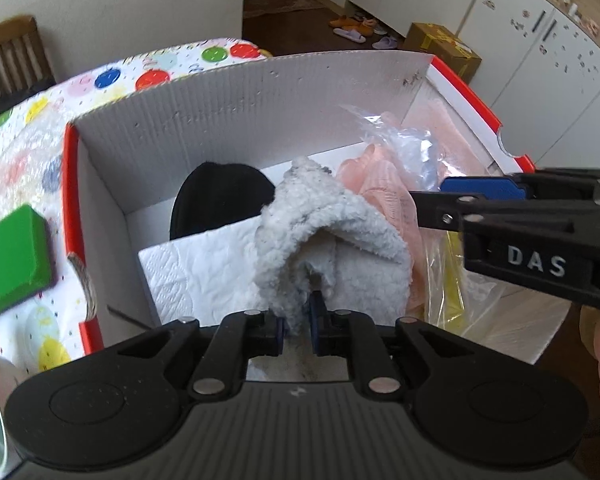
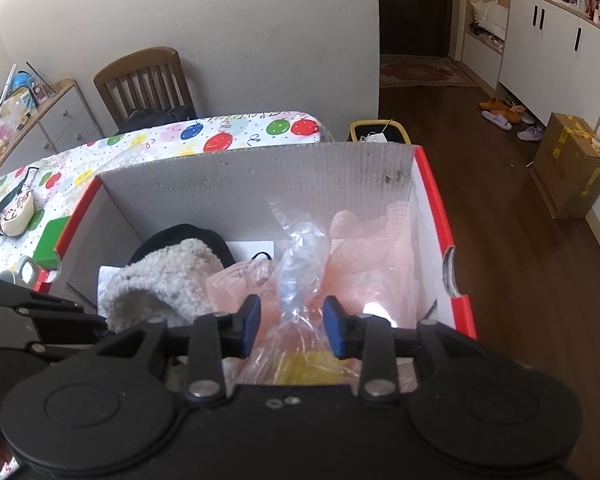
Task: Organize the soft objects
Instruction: 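Open both tools to drop the cloth and bag into the box, then move both tools back toward the green sponge and white packet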
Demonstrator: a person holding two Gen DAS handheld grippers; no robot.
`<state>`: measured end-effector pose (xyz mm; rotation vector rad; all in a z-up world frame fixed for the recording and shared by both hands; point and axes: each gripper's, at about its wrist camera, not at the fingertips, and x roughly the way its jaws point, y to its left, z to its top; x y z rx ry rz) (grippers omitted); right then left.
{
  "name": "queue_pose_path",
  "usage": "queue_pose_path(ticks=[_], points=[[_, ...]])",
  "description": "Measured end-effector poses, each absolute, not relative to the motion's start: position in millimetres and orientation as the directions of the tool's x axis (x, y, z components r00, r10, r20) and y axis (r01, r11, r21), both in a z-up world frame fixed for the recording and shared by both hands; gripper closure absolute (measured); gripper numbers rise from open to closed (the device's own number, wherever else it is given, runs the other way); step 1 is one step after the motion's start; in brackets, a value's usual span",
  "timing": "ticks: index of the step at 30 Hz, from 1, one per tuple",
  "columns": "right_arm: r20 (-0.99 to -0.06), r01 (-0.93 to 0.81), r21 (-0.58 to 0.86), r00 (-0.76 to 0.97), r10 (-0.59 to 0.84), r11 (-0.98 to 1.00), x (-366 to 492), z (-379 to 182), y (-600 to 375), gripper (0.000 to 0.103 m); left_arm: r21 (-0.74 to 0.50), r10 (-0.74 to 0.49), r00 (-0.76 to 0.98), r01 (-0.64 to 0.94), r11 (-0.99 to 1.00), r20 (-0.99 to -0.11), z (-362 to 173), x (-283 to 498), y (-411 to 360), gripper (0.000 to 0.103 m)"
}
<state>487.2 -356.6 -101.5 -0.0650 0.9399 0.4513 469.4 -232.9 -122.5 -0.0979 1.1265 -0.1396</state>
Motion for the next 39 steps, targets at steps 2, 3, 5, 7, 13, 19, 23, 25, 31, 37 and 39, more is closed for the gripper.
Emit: queue_pose_path(ticks=[2,3,5,7,13,19,23,25,31,37,39], points=[[-0.790,-0.405,0.137,0.506,0.346,0.904,484.9,-99.2,-358.6,0.064,-0.176,-0.183,0.427,0.055,0.983,-0.886,-121.0,466.7,-230.0,0.086],[-0.788,-0.407,0.137,0.508,0.348,0.903,483.7,-97.4,-359.5,0.063,-0.184,-0.190,0.429,0.054,0.981,-0.883,-120.0,464.5,-228.6,0.084],[-0.783,-0.409,0.142,0.511,0.355,0.902,481.2,-93.5,-361.7,0.060,-0.175,-0.179,0.435,0.049,0.983,-0.883,-117.5,461.3,-227.8,0.070],[-0.776,-0.413,0.149,0.514,0.365,0.898,477.9,-88.9,-364.5,0.055,-0.174,-0.178,0.443,0.051,0.983,-0.879,-114.0,457.4,-227.7,0.057],[-0.761,-0.426,0.160,0.521,0.386,0.890,466.7,-76.1,-372.4,0.048,-0.192,-0.202,0.477,0.069,0.979,-0.855,-99.4,443.8,-230.7,0.045],[-0.731,-0.445,0.175,0.539,0.419,0.878,450.1,-57.1,-381.8,0.038,-0.189,-0.195,0.528,0.065,0.980,-0.826,-79.0,423.9,-229.8,0.045],[-0.713,-0.466,0.178,0.546,0.440,0.867,436.3,-44.8,-382.8,0.035,-0.191,-0.197,0.567,0.071,0.979,-0.800,-63.5,408.8,-227.5,0.045],[-0.701,-0.481,0.178,0.551,0.454,0.859,429.2,-38.5,-381.9,0.032,-0.195,-0.202,0.587,0.077,0.978,-0.784,-53.8,399.4,-225.8,0.041],[-0.663,-0.523,0.179,0.562,0.496,0.833,405.1,-19.1,-376.9,0.025,-0.205,-0.207,0.653,0.080,0.975,-0.729,-27.7,368.7,-215.8,0.037],[-0.628,-0.560,0.197,0.558,0.542,0.805,383.9,-2.7,-366.9,0.014,-0.202,-0.179,0.712,0.053,0.978,-0.679,-7.1,333.5,-192.1,0.026],[-0.620,-0.576,0.201,0.552,0.558,0.793,376.3,2.0,-359.4,0.012,-0.196,-0.163,0.728,0.040,0.980,-0.666,-1.7,321.6,-183.3,0.020]])
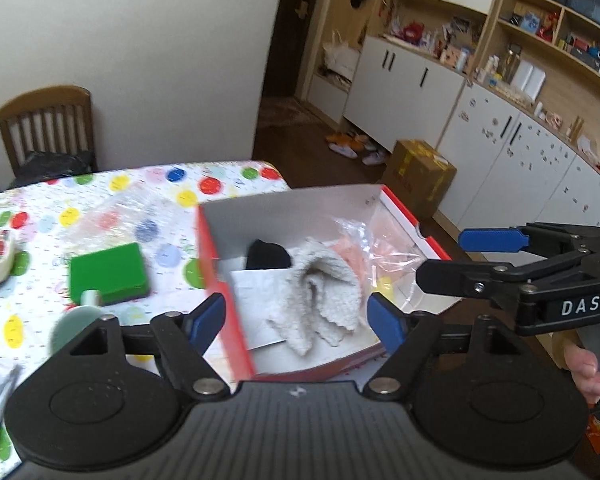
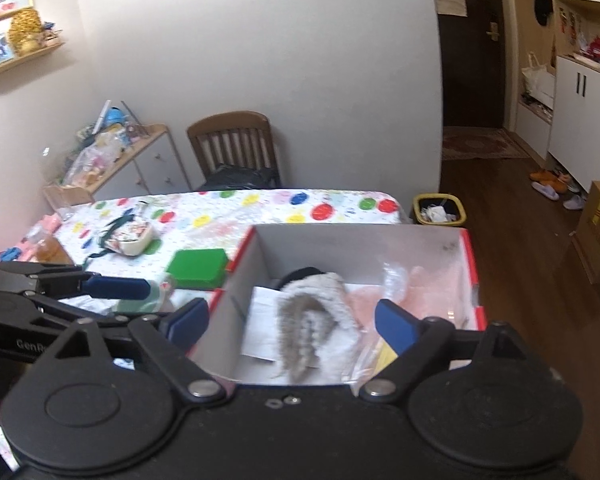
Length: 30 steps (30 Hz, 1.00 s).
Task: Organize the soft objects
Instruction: 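Move both tools back toward the green sponge and white packet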
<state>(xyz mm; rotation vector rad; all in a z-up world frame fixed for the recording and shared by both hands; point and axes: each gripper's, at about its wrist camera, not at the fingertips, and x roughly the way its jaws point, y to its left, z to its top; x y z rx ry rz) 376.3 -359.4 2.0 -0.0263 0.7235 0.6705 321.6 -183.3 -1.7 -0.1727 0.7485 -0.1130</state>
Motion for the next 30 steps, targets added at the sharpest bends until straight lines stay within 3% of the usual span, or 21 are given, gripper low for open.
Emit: queue_pose_path(ticks=[5,8,13,16,30], points=[[-0.597,-0.621,0.207,0.532,0.601,0.756,357.2,13.2,-336.6,0.005,-0.205,-0.156,0.756,0.030,0.978,-0.635,8.4,294.4,-156.7,0.017],[-0.592,-0.633,0.217,0.520,0.616,0.743,349.0,16.8,-320.4,0.004,-0.191,-0.141,0.771,0.025,0.981,-0.622,14.4,281.2,-141.5,0.009],[-0.581,-0.648,0.228,0.509,0.636,0.727,335.7,21.8,-290.4,0.002,-0.208,-0.145,0.784,0.020,0.978,-0.604,19.7,262.5,-110.3,0.008],[-0.581,-0.650,0.236,0.502,0.641,0.722,329.9,21.9,-271.8,0.001,-0.215,-0.132,0.791,0.001,0.977,-0.597,19.2,251.4,-88.2,0.000],[-0.632,-0.639,0.186,0.504,0.589,0.747,332.2,13.9,-181.1,0.001,-0.230,-0.021,0.809,-0.143,0.963,-0.587,-8.2,208.8,25.9,0.000]])
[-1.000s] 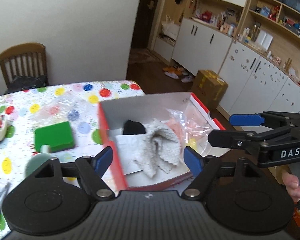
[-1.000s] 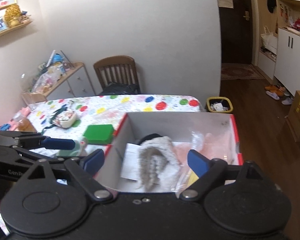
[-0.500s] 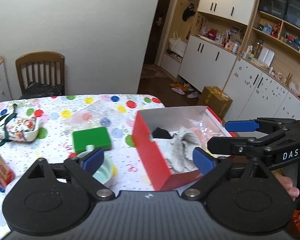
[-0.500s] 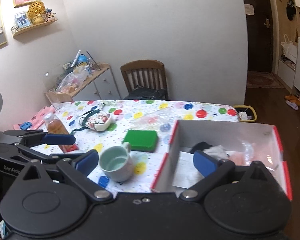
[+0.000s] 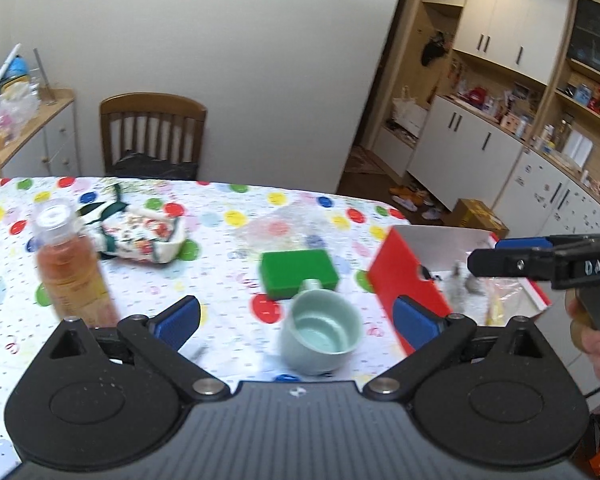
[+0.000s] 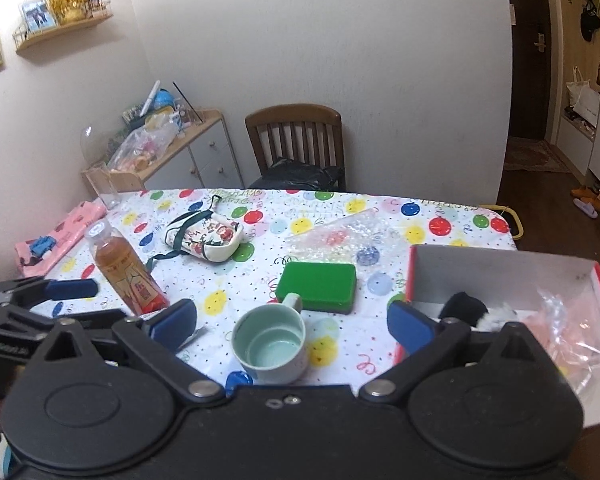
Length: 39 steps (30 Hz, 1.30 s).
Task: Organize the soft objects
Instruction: 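Move both tools back toward the green sponge and white packet, then grasp the white printed packet with the left tool while the right tool grasps the green sponge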
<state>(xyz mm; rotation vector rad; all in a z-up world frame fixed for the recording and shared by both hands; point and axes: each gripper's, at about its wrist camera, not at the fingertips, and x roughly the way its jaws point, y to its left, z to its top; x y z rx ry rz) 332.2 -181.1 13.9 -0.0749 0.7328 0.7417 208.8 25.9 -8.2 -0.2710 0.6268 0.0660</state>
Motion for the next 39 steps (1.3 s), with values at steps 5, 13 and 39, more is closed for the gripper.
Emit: queue_pose_path(ticks=[5,13,39], points=[[-0.679,-0.653,0.133,0.488,0.548,0.746,354.7,5.0,-143.2,0.001,-0.209,0.024,0.806,-0.182,0.961,-0.592,-23.7,202.1,55.6,0.000],[-0.748,-0.735,0.014,0.442,0.495,0.678,402.6,-13.9,-89.8,0.001,-0.224,0.070,0.771,-0.269,0.937,-0.633,-67.4,201.5,90.5,0.000],[-0.950,-0.984,-0.143,0.166,0.264,0.106,478.7,-134.7,41.9,0.008,-0.099,0.186,0.650,-0.375,0.922,-0.737,-155.8,229.8,118.8,0.000]])
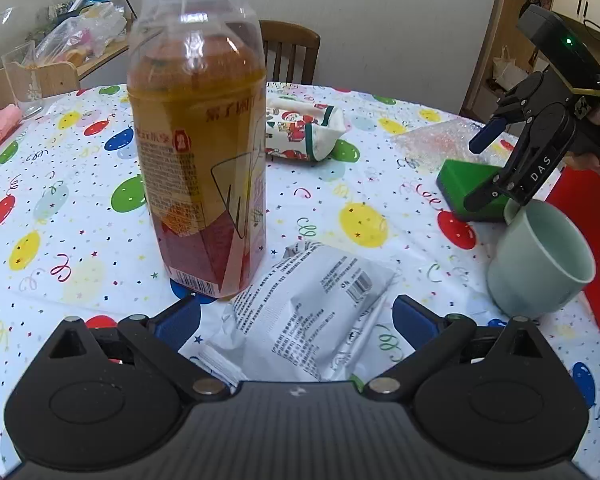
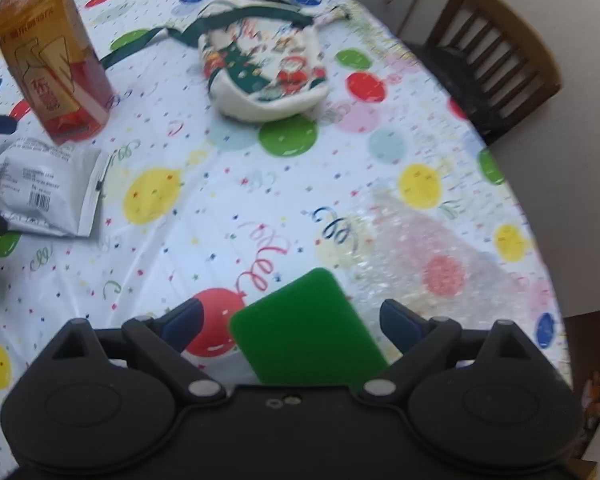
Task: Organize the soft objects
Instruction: 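Grasp the white printed packet with the left tool while the right tool grasps the green sponge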
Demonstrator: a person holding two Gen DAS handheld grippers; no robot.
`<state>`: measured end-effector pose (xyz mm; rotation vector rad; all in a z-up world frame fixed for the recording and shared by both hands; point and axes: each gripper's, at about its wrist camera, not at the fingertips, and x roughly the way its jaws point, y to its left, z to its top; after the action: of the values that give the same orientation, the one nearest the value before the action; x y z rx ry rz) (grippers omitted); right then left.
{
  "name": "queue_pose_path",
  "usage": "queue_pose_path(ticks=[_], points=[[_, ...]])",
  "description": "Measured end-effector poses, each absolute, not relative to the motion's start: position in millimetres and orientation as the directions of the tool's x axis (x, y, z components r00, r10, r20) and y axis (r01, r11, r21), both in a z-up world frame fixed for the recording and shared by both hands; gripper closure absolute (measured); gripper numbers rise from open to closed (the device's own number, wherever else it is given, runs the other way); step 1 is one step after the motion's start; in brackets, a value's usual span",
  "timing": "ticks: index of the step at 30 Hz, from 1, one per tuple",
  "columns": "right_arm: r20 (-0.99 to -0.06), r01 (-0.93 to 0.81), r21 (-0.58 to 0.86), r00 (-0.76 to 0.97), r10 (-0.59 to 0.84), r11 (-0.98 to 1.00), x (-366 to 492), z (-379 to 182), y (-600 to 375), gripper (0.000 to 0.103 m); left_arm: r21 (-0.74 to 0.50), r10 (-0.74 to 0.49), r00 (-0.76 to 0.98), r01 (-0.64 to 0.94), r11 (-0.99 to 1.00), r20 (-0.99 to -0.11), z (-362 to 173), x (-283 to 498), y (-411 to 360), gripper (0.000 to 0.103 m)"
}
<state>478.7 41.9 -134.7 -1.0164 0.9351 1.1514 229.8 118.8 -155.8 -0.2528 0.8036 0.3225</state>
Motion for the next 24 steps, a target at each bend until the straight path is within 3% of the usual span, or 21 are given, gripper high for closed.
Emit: queue_pose_path(ticks=[6,10,17,24], points=[[-0.961,-0.987,-0.137,0.154,0.231,0.087,487.1,-149.6,42.9,0.008,-0.095,0.173,0.633,-0.366,0.926,-0.754,-168.2,238.6,123.5,0.001],[-0.963,-0.987,-0.132,0.150,0.225,0.090,490.9,-155.2,41.0,0.018,-0.098,0.168,0.619,-0.371,0.923,-0.767,-177.5,241.5,124.4,0.001],[-0.962,-0.989,-0.121,0.137,0.234,0.082,490.5,-156.2,41.0,0.021,-0.086,0.179,0.626,-0.369,0.926,-0.759,-181.2,244.9,121.1,0.001],[-0.955,-0.986,-0.133,0.155,0.254,0.101,491.2,-152.3,38.4,0.024,-0.083,0.189,0.625,-0.379,0.922,-0.757,-178.4,247.2,119.6,0.014]])
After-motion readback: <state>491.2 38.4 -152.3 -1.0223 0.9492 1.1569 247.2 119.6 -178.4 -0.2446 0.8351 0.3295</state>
